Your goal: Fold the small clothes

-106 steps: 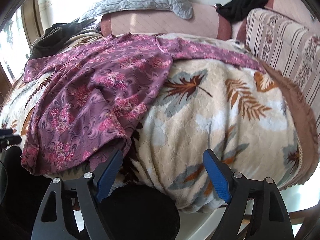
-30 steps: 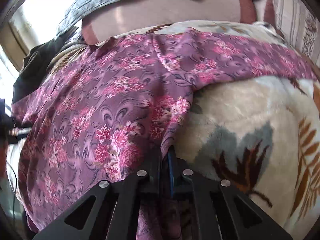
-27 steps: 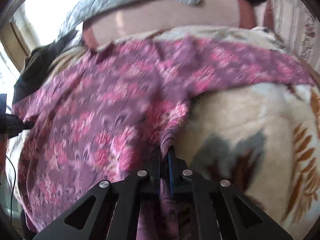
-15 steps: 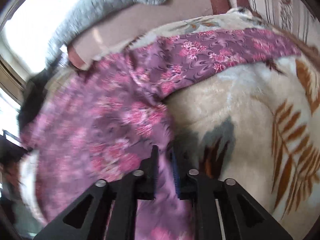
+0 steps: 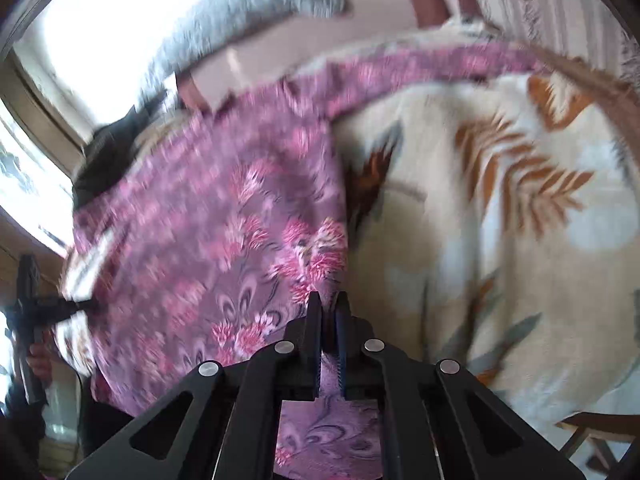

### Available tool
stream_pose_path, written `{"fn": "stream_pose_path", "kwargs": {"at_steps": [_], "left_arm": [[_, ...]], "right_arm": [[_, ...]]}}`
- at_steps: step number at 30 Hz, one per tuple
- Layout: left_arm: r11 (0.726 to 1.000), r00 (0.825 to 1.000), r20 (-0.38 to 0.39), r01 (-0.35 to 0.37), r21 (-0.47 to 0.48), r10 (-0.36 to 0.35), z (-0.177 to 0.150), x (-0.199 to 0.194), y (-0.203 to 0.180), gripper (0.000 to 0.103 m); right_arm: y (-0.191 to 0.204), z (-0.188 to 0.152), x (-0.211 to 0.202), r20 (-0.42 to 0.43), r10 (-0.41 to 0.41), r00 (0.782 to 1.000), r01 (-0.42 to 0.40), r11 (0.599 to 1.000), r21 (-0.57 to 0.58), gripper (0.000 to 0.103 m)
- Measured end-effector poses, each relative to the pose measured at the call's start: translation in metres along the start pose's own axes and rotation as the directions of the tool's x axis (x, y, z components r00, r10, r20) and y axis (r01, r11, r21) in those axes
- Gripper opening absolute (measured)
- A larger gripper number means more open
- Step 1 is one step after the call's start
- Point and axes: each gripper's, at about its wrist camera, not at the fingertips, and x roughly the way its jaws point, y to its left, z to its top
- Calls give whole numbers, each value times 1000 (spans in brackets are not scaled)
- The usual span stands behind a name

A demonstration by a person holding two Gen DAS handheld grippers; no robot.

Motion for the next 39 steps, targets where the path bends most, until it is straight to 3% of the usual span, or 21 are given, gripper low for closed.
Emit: {"fn": "stream_pose_path", "kwargs": {"at_steps": [2,4,6,8,11,12,13,16,17,19,21,23,25,28,31,35,39], "left_arm": [[996,997,-9,-82,23,82,-8,9,6,11],[998,998,3,-56,10,56,-10,9,11,12],[999,999,-9,-31,-27,30,-12,-5,14,12],[1000,999,26,22,-13,-22,-18,-22,11,12],[997,995,92,18,72,-25,-28,-41,-2,25],[996,994,105,6,87,-15,-29,-40,-6,38],[995,993,115,-17,101,5,-33,-34,-10,48],[985,992,78,-110,135,100,-39,-5,-15,49],[976,987,58,-160,151,153,-42,6,-15,49],[961,978,91,-202,189,188,-45,2,-21,49],[968,987,74,-152,201,140,-40,-7,-26,49],[978,995,66,-91,186,80,-25,-16,-31,49],[981,994,94,-73,179,57,-4,-21,-41,50],[980,989,136,-79,181,55,30,-17,-54,51],[983,987,152,-70,168,44,64,8,-76,51],[989,989,144,-48,143,27,104,40,-99,51],[991,992,122,-33,129,17,134,74,-112,51]], "right_arm": [[-2,-4,8,-29,-29,999,29,1000,-9,5],[-5,-14,36,-148,-134,980,127,991,-52,6],[-6,-14,29,-122,-125,985,122,992,-31,12],[-2,-12,7,-50,-79,996,79,997,5,14],[10,-12,-14,28,32,999,-31,999,-18,15],[13,-15,-11,15,25,1000,-24,999,-37,16],[15,-19,-2,-13,3,1000,-4,999,-52,16],[6,-35,41,-163,-90,983,82,995,-55,12],[6,-36,39,-145,-83,986,76,996,-51,13],[6,-28,30,-147,-48,988,46,999,-23,16],[-4,-9,10,-91,18,996,-15,1000,27,16],[-27,21,-11,8,16,1000,-16,994,104,18],[-61,55,-28,110,-8,994,-17,975,223,31],[-123,110,-39,222,-133,966,34,916,401,35],[-181,148,-33,248,-219,944,55,844,534,36],[-241,190,2,281,-265,923,10,744,669,38],[-275,231,56,263,-285,922,11,698,716,40]]}}
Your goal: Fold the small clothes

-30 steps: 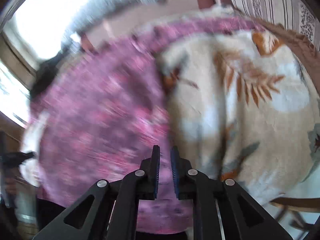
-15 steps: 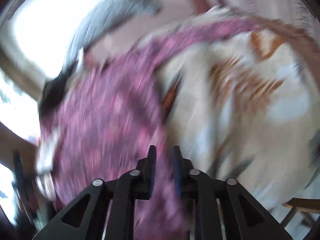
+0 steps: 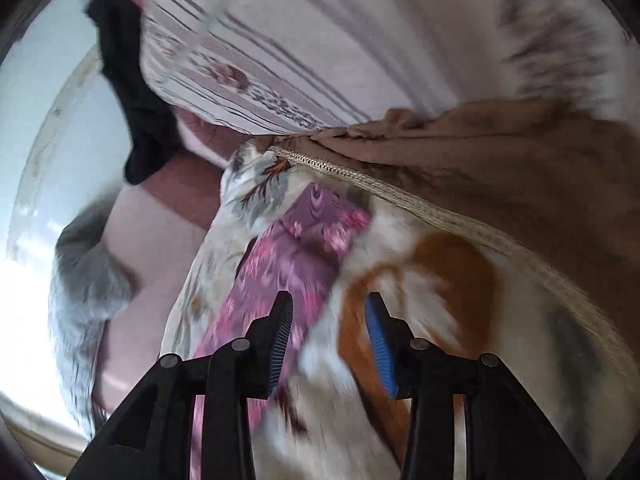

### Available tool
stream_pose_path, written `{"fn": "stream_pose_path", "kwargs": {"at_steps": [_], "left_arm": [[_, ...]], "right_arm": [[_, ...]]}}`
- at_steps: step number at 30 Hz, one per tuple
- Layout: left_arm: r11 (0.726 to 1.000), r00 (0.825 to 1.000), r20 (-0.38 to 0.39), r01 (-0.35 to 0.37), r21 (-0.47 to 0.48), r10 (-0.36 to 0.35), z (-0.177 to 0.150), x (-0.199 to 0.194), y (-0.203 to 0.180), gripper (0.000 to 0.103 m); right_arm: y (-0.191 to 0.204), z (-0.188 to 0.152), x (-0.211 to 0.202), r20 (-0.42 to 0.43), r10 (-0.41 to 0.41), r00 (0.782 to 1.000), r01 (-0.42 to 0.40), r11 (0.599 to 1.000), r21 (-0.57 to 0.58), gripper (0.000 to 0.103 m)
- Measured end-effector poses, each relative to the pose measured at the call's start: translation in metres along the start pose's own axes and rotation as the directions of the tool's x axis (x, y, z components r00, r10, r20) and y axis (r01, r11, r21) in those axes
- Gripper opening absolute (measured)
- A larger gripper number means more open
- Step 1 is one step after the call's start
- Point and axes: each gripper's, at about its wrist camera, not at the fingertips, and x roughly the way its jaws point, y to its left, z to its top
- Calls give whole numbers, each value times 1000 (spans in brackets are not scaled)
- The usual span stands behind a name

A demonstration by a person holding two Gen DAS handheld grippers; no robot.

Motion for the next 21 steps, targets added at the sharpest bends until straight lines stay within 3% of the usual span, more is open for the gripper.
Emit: {"fn": "stream_pose_path", "kwargs": {"at_steps": [5,8,9,10,11,15,21], "left_arm": [[998,1000,13,-9,60,8,16,26,-17,51],[996,999,31,-14,85,11,18,33,-21,52],[996,999,38,-13,89,10,18,33,-22,54],[995,999,45,-9,95,5,17,32,-23,54],[995,999,48,-7,97,2,17,32,-23,54],[996,998,60,20,82,-25,17,25,-15,54],[1000,990,142,23,13,-24,12,6,7,54]], "right_arm": [[6,4,59,12,-63,998,63,998,-8,43],[15,1,67,75,-49,996,52,998,-45,45],[17,2,69,72,-51,996,55,997,-61,38],[19,2,68,74,-52,996,58,995,-76,18],[20,2,66,74,-50,996,56,995,-82,12],[28,0,42,130,-14,991,27,995,-96,12],[74,-26,4,144,46,989,-6,965,-264,12]]}}
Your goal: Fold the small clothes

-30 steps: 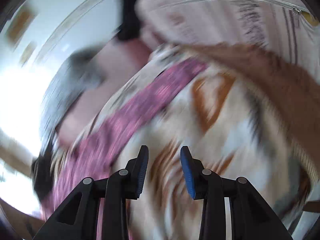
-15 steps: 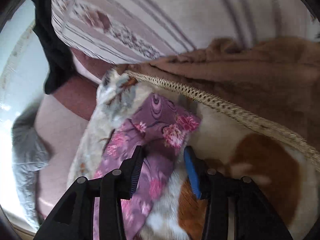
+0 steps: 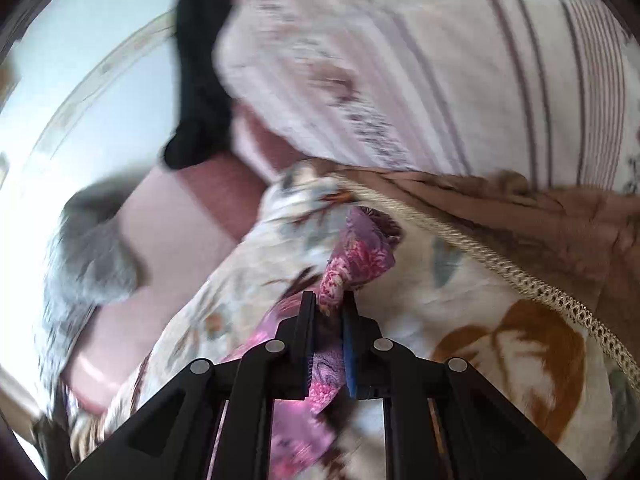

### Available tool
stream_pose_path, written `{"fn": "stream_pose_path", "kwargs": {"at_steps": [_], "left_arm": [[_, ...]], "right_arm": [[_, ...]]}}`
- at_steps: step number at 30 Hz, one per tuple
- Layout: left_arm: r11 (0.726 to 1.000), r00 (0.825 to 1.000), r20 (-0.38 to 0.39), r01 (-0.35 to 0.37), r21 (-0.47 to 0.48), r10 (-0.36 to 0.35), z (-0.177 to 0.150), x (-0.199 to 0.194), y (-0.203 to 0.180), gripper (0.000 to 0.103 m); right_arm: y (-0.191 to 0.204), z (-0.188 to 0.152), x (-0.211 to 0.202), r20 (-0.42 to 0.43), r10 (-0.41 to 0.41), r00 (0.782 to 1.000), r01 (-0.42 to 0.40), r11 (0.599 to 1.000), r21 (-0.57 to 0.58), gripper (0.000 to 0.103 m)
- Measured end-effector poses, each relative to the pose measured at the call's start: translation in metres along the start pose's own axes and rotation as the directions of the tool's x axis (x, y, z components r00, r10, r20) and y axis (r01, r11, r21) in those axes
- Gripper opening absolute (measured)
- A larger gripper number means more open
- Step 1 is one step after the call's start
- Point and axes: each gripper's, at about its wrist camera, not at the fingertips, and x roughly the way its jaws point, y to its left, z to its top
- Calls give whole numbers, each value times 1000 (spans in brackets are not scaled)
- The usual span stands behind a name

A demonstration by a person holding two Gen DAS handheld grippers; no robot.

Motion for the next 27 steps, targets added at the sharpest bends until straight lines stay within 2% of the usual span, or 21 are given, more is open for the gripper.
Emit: {"fn": "stream_pose_path", "kwargs": {"at_steps": [5,9,13,17,20,24,25,27], "left_arm": [[999,999,41,-3,-42,4,0,-7,20,54],[993,998,47,43,-113,-38,8,-6,39,54],[980,997,23,81,-182,-78,12,-3,59,54],[973,994,20,113,-203,-111,16,-7,67,54],[975,993,19,115,-193,-113,18,-10,70,54],[966,989,17,147,-214,-147,22,-15,80,54],[964,989,21,150,-219,-149,23,-18,83,54],[960,988,30,156,-233,-153,26,-21,90,54]], "right_arm": [[59,-29,-23,-40,73,997,-77,993,-93,11],[110,-58,-31,-87,138,987,-150,979,-139,10],[167,-98,-31,-156,198,968,-227,954,-197,8],[214,-141,-36,-239,242,940,-299,924,-240,8],[256,-175,-36,-306,278,911,-364,890,-274,8],[309,-223,-40,-392,307,867,-441,839,-319,6],[323,-238,-41,-420,323,848,-472,821,-322,6],[343,-261,-45,-456,340,823,-511,794,-330,6]]}}
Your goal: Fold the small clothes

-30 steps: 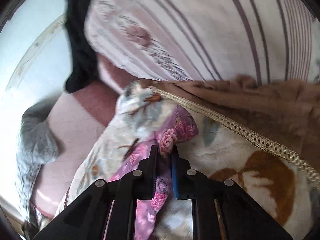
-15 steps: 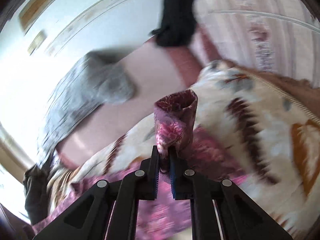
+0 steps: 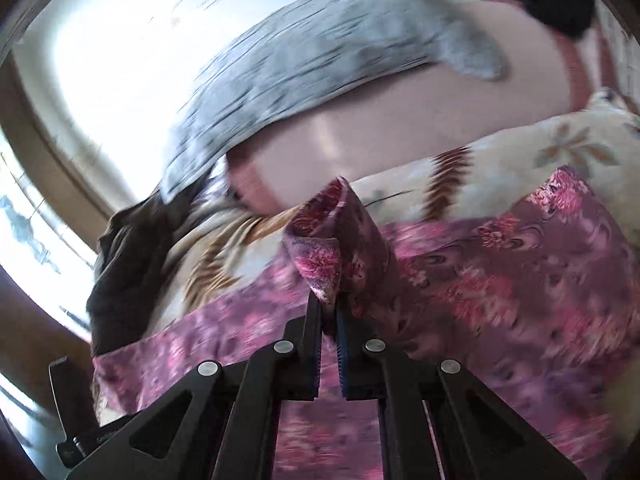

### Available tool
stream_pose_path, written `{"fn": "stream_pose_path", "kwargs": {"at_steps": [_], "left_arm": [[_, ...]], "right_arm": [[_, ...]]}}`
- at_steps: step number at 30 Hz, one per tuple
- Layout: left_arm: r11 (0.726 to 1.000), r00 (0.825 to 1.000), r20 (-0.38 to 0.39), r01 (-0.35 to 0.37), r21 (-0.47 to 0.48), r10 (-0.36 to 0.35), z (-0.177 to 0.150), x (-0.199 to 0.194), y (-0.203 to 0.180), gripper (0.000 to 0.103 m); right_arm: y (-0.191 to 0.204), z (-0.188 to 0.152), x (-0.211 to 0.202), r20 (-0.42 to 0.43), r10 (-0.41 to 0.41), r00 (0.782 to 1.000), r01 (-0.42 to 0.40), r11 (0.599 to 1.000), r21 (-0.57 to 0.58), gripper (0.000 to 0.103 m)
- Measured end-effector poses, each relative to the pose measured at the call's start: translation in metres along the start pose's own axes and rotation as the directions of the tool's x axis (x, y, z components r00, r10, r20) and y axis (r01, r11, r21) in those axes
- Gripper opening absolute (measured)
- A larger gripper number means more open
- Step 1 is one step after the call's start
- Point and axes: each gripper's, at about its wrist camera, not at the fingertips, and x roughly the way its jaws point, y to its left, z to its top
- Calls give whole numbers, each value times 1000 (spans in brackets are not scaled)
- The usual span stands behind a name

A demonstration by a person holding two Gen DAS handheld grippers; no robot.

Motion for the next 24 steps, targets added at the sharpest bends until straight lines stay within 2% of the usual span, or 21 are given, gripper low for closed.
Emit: {"fn": "stream_pose_path", "kwargs": {"at_steps": [4,8,9,11,14,16,19,21,23,24], "left_arm": [[999,1000,8,22,-35,-22,7,-7,13,55],[996,999,15,50,-72,-49,11,-10,23,54],[995,998,14,60,-79,-59,12,-10,25,55],[993,997,6,81,-91,-80,12,-8,28,55],[986,992,-12,127,-104,-129,11,-4,27,64],[979,984,-38,167,-116,-173,8,2,23,70],[976,976,-90,190,-105,-199,2,15,12,77],[979,973,-126,184,-85,-194,-3,26,2,77],[985,976,-136,165,-57,-171,-6,35,-9,77],[989,982,-117,143,-36,-147,-6,35,-16,77]], "right_arm": [[56,-30,31,-76,67,995,-72,995,-70,6],[88,-59,58,-163,152,975,-163,985,-57,6],[96,-70,68,-211,166,963,-181,982,-54,13],[102,-89,80,-288,134,948,-159,985,-65,20],[101,-108,73,-330,135,934,-174,981,-89,23],[92,-108,52,-293,140,946,-179,978,-108,31],[61,-99,8,-139,129,982,-142,986,-87,39],[21,-88,-20,-14,50,999,-50,999,2,39],[-20,-79,-44,85,-25,996,14,992,125,41],[-45,-74,-58,142,-89,986,60,978,199,41]]}}
